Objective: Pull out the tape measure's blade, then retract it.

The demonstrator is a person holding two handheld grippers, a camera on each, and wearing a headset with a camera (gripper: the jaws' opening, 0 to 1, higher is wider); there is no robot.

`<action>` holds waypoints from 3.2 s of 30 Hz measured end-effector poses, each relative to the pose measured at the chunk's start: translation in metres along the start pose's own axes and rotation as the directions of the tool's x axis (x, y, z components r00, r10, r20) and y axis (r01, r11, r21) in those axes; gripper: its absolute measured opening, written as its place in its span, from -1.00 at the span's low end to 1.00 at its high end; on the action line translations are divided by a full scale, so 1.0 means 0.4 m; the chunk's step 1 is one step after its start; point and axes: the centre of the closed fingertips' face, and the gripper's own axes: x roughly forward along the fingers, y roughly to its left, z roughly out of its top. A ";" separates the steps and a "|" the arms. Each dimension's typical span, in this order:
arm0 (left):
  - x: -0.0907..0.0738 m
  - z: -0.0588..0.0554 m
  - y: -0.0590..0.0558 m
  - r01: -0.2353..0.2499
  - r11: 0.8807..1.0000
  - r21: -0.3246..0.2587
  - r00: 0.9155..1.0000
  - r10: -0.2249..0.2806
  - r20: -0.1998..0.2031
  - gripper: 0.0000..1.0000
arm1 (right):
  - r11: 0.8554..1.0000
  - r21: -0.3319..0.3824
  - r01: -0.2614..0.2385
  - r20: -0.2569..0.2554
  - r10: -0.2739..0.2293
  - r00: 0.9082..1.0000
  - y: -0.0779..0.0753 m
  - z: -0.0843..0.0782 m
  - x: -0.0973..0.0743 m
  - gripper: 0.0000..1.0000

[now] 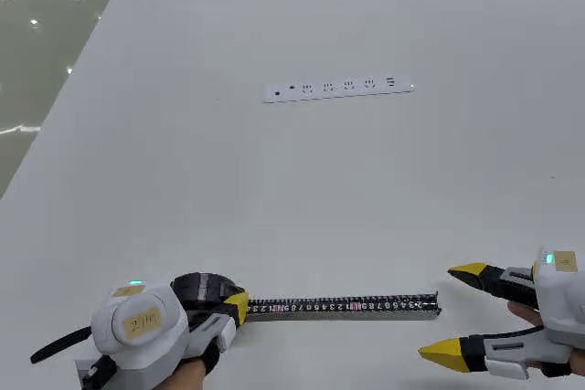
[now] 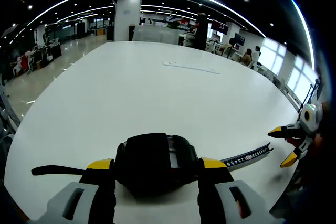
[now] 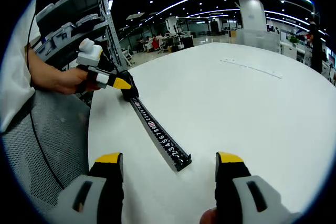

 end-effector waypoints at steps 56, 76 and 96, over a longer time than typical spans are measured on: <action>0.005 -0.003 0.000 -0.007 1.000 -0.019 1.000 0.007 -0.008 0.23 | 0.963 -0.259 -0.073 0.001 0.076 0.997 -0.035 -0.031 0.052 -0.71; 0.009 -0.010 0.001 -0.012 1.000 0.013 0.999 0.013 -0.039 0.21 | 0.964 -0.253 -0.080 -0.003 0.082 0.997 -0.034 -0.028 0.051 -0.72; 0.007 -0.013 0.001 -0.003 1.000 0.002 0.998 0.004 -0.061 0.18 | 0.956 -0.266 -0.120 0.007 0.127 0.992 -0.009 -0.008 0.075 -0.73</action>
